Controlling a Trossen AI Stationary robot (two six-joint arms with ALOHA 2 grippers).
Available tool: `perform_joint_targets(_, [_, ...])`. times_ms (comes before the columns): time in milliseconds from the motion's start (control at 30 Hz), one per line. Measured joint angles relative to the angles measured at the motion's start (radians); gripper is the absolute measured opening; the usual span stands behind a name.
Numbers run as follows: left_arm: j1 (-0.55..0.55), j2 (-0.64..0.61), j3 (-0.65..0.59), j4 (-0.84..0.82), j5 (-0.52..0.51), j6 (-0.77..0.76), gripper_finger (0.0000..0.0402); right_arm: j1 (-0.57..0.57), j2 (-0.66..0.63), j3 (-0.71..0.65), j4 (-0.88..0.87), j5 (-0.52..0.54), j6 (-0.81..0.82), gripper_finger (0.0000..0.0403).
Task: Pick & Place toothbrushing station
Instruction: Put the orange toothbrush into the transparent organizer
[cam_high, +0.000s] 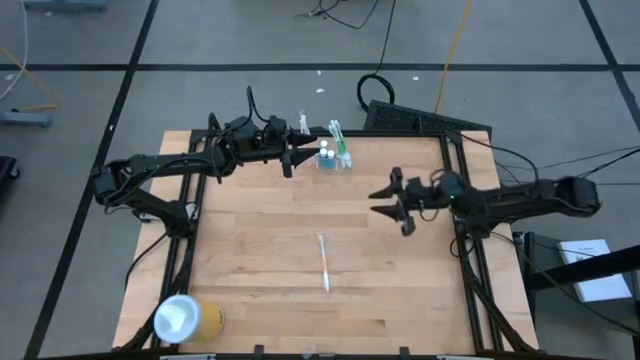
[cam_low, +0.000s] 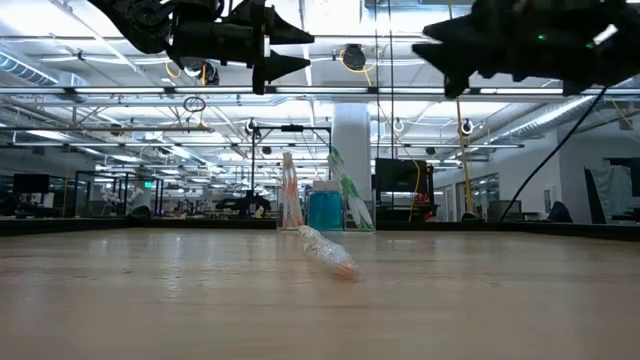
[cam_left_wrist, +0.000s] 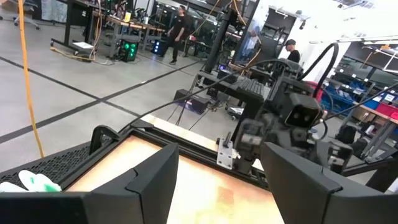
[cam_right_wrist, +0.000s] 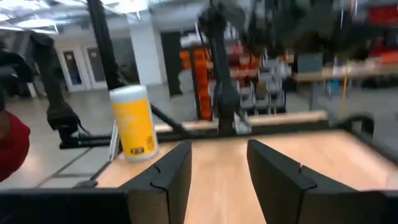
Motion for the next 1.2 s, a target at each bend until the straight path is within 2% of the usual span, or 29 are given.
perform_joint_targets(133, [0.0,0.0,0.0,0.019,0.0,-0.004,0.0237,0.013,-0.072,-0.049,0.055,-0.001,-0.037,0.0144])
perform_joint_targets(333, [-0.007,0.0,0.0,0.013,0.0,-0.114,0.0237,0.013,-0.224,-0.084,-0.026,-0.001,-0.039,0.0145])
perform_joint_targets(500, [-0.009,0.0,0.0,-0.01,0.0,-0.047,0.0237,0.012,-0.319,-0.093,-0.092,-0.001,-0.042,0.0142])
perform_joint_targets(600, [-0.025,0.0,0.0,-0.082,0.001,-0.097,0.0237,0.012,-0.336,-0.099,-0.108,-0.001,-0.056,0.014])
perform_joint_targets(667, [-0.046,0.0,0.0,-0.109,0.073,-0.137,0.0237,0.012,-0.337,-0.101,-0.11,-0.001,-0.056,0.014])
perform_joint_targets(800, [-0.136,-0.001,0.0,-0.104,0.306,-0.157,0.0237,0.012,-0.337,-0.101,-0.111,-0.001,-0.056,0.0139])
perform_joint_targets(867, [-0.217,-0.007,0.001,-0.123,0.341,-0.103,0.0237,0.012,-0.337,-0.101,-0.11,-0.001,-0.056,0.0139])
perform_joint_targets(900, [-0.264,-0.009,0.012,-0.16,0.331,-0.057,0.0237,0.012,-0.337,-0.101,-0.11,-0.001,-0.056,0.0139])
perform_joint_targets(967, [-0.351,-0.009,0.051,-0.297,0.248,0.048,0.0237,0.012,-0.337,-0.101,-0.111,-0.001,-0.056,0.0139])
perform_joint_targets(1067, [-0.48,0.016,0.145,-0.612,-0.019,0.138,0.0237,0.012,-0.337,-0.101,-0.111,-0.001,-0.056,0.0139])
perform_joint_targets(1133, [-0.548,0.052,0.207,-0.808,-0.219,0.105,0.0237,0.012,-0.336,-0.101,-0.11,-0.001,-0.056,0.0138])
perform_joint_targets(1200, [-0.589,0.101,0.254,-0.93,-0.355,-0.007,0.0237,0.012,-0.333,-0.101,-0.11,-0.001,-0.056,0.0136])
